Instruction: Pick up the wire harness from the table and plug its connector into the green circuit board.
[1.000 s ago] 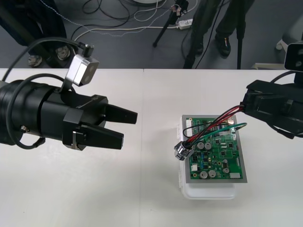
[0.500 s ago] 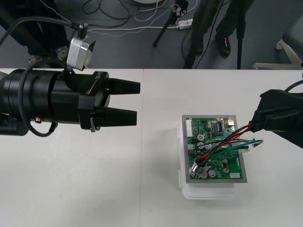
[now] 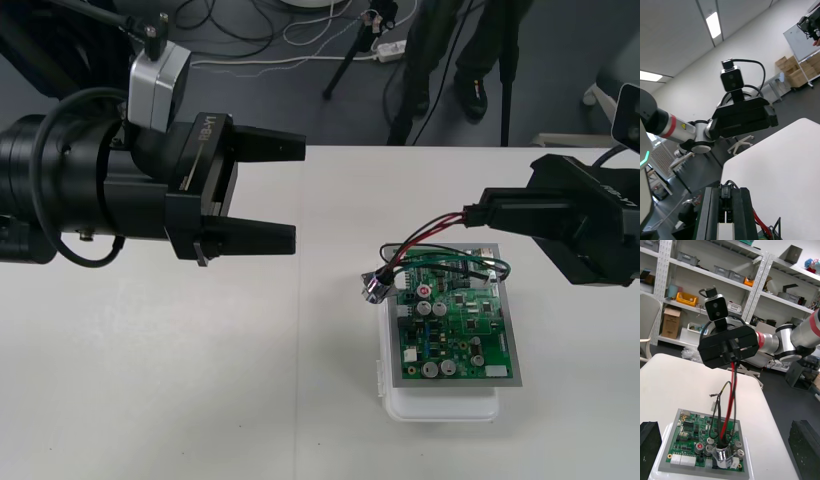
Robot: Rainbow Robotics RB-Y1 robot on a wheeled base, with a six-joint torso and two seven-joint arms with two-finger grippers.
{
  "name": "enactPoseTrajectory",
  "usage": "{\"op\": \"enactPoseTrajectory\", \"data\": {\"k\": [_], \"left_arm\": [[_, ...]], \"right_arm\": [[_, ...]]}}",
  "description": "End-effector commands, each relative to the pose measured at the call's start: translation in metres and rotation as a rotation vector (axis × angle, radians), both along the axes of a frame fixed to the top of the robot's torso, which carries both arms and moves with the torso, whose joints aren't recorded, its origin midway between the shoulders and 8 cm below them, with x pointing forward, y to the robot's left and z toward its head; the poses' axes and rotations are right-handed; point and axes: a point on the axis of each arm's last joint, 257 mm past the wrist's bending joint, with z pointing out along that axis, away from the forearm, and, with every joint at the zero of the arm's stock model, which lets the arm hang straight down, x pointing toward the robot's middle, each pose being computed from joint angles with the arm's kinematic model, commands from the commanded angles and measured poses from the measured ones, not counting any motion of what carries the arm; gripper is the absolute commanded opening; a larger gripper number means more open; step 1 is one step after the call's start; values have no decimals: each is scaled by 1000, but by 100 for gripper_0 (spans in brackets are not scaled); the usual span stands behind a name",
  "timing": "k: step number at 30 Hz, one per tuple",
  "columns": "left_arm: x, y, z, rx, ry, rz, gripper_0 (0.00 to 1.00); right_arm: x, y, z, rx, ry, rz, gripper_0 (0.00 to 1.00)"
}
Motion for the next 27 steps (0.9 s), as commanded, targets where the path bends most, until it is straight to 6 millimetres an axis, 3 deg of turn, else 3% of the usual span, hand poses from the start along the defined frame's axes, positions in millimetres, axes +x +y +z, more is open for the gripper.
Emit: {"op": "enactPoseTrajectory", "data": {"k": [1, 8, 22, 27], "left_arm": [[-13, -23, 23, -85, -57, -40, 100], [-21, -30, 9, -85, -6, -93, 100], [-15, -37, 8, -121, 57, -103, 100], [-6, -45, 7, -82, -15, -84, 100]], "right_arm": [[2, 4, 9, -43, -112, -61, 0], [2, 17, 19, 29, -153, -77, 0], [1, 26, 28, 109, -360, -147, 0], [1, 31, 29, 126, -401, -161, 0]]}}
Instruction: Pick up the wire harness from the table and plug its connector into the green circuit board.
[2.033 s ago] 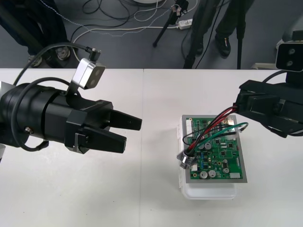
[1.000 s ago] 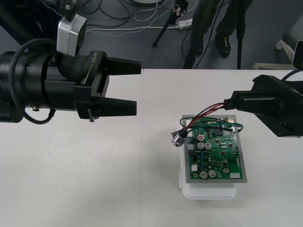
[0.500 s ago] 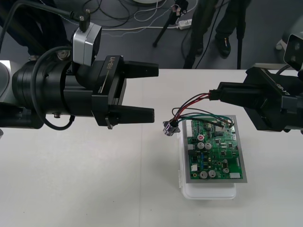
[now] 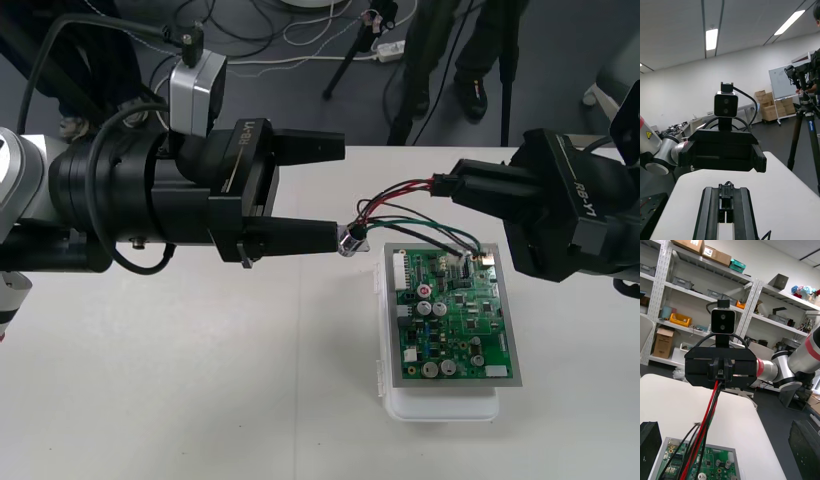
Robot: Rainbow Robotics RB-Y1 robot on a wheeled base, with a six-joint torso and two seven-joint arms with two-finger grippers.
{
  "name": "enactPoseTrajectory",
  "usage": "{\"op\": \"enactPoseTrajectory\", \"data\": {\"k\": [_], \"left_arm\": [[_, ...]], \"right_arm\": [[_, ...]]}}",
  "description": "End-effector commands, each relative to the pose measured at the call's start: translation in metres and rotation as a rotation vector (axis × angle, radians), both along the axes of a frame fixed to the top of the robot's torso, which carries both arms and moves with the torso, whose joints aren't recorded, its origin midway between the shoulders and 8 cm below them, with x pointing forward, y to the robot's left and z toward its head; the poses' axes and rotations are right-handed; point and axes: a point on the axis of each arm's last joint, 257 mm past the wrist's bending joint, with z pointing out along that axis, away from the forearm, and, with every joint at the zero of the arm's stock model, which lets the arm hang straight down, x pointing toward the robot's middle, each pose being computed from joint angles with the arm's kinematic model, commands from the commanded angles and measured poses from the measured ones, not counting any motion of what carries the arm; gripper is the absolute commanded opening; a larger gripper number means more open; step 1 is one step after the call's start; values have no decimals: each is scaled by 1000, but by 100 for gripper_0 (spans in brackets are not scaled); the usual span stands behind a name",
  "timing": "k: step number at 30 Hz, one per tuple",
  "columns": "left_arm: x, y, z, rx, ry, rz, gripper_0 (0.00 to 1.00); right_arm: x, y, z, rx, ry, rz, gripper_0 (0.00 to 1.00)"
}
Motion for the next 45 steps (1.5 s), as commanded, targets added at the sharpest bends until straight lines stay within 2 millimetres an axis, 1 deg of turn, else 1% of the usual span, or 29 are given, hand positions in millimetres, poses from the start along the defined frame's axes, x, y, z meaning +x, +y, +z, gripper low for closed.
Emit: {"op": "enactPoseTrajectory", "data": {"k": [1, 4, 10, 14, 18, 24, 26, 33, 38, 45], "left_arm": [[-5, -16, 4, 44, -60, -37, 100], [-3, -20, 8, 55, -86, -34, 100], [-2, -28, 16, 64, -135, -39, 100], [-6, -33, 15, 76, -138, -56, 100], [-4, -38, 12, 84, -133, -64, 100], [-3, -47, -1, 92, -91, -84, 100], [-2, -47, -2, 90, -85, -83, 100], [-2, -50, 2, 86, -94, -89, 100], [-6, -51, 10, 69, -103, -103, 100], [-7, -51, 11, 62, -125, -108, 100]], "right_arm": [[-9, 6, 10, 28, -90, -17, 0], [-10, 9, 9, 26, -122, -20, 0], [-9, 17, -4, -44, -152, -45, 0], [-6, 24, -12, -88, -153, -65, 0], [-5, 30, -10, -77, -134, -81, 0], [-6, 32, -5, -66, -146, -88, 0], [-7, 33, -5, -65, -147, -85, 0], [-12, 35, -2, -54, -154, -80, 0], [-16, 36, -2, -49, -156, -81, 0], [-20, 36, -1, -43, -159, -80, 0]]}}
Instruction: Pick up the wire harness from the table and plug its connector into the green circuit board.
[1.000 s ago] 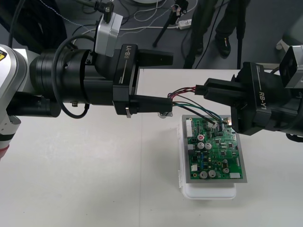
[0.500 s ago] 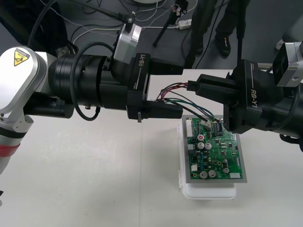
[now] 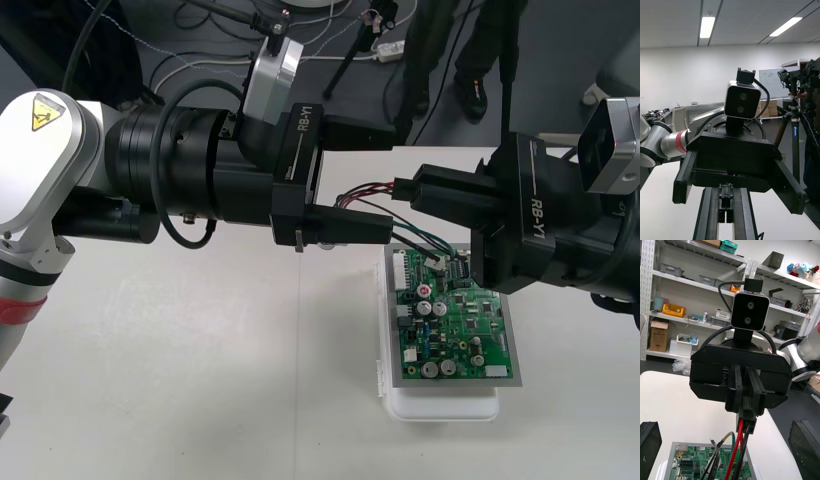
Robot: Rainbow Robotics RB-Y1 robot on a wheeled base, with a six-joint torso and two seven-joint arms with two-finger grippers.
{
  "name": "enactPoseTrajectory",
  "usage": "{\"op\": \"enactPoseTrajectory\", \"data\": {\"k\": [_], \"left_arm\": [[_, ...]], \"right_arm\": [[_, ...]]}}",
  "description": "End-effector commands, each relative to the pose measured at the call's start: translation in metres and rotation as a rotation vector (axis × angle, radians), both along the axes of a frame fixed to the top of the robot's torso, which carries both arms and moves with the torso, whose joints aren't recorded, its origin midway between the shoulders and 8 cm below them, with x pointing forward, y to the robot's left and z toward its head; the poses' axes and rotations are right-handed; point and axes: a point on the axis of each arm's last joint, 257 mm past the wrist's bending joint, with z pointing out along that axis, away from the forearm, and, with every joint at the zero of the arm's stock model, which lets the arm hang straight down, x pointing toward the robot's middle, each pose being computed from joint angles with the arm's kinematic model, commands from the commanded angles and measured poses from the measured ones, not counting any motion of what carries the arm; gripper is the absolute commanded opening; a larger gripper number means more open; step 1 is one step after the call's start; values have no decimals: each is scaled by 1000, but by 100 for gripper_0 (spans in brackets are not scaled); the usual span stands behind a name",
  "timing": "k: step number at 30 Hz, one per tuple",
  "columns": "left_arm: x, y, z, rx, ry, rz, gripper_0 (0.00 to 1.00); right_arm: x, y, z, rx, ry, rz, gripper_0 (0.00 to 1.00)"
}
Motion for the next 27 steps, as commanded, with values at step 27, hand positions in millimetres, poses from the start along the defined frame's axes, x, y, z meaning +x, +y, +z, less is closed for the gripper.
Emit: {"op": "enactPoseTrajectory", "data": {"k": [27], "left_arm": [[-32, 1, 13, 10, -107, -131, 100]], "right_arm": [[-17, 6, 3, 4, -29, 22, 0]]}}
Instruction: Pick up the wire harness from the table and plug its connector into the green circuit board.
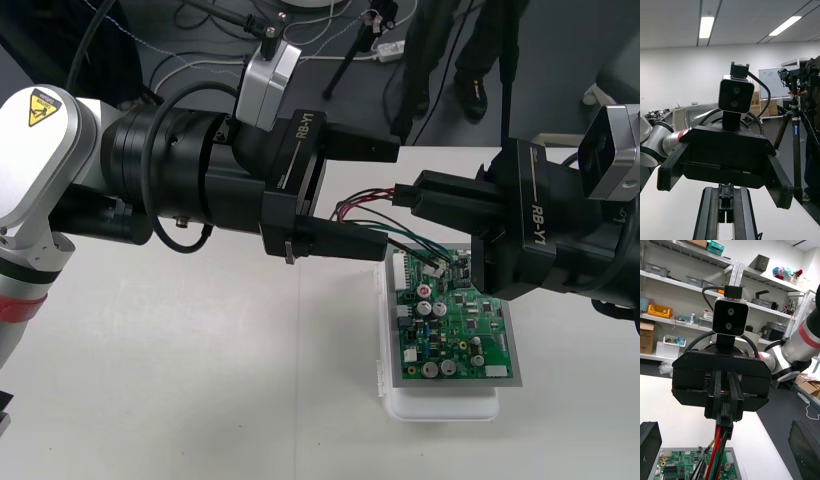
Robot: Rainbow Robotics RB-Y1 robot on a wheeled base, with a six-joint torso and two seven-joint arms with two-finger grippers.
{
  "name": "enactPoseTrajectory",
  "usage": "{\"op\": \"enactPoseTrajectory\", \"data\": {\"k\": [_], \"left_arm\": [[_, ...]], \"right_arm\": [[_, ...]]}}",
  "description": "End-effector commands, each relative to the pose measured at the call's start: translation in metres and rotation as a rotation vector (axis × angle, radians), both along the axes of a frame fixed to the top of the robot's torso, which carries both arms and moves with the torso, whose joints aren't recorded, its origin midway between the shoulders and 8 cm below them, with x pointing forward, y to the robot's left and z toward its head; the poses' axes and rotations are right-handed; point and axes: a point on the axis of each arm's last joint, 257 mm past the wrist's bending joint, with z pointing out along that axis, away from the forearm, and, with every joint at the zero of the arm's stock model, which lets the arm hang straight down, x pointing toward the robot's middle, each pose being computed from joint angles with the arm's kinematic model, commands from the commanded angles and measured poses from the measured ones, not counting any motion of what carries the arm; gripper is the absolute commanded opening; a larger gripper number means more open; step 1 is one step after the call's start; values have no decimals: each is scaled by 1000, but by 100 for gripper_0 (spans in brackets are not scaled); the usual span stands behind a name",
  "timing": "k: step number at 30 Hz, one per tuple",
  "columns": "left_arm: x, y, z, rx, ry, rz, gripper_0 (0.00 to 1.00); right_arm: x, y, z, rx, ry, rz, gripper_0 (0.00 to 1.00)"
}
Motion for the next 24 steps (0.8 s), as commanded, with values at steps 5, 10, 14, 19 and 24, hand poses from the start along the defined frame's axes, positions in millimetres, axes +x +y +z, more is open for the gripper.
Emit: {"op": "enactPoseTrajectory", "data": {"k": [5, 10, 14, 19, 24], "left_arm": [[-13, -1, 10, 2, -125, -57, 100], [-12, -1, 12, -4, -135, -54, 100], [-10, 0, 11, -1, -148, -47, 88], [-10, 1, 10, 1, -156, -47, 65], [-10, 0, 9, 2, -157, -48, 51]], "right_arm": [[-15, 6, 6, 3, -40, 21, 0], [-15, 6, 6, 3, -40, 21, 0], [-14, 6, 6, 4, -38, 20, 0], [-15, 6, 6, 6, -39, 22, 0], [-15, 6, 6, 7, -38, 23, 0]]}}
